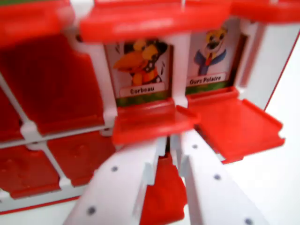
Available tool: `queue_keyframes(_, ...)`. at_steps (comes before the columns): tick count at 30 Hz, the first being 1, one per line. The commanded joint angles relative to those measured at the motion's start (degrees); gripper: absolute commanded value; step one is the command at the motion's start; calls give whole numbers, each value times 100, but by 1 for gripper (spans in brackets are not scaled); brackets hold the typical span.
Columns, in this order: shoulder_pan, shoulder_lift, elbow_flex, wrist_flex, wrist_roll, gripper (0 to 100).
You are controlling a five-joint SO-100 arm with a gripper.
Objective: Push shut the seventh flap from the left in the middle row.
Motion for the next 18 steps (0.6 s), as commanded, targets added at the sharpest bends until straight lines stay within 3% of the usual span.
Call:
queue_keyframes(1,-132,167,-888,123,114,0)
queue_keyframes(12,-185,325,-1406,536,211,0)
queue_keyframes(18,-202,949,-923,765,185,0)
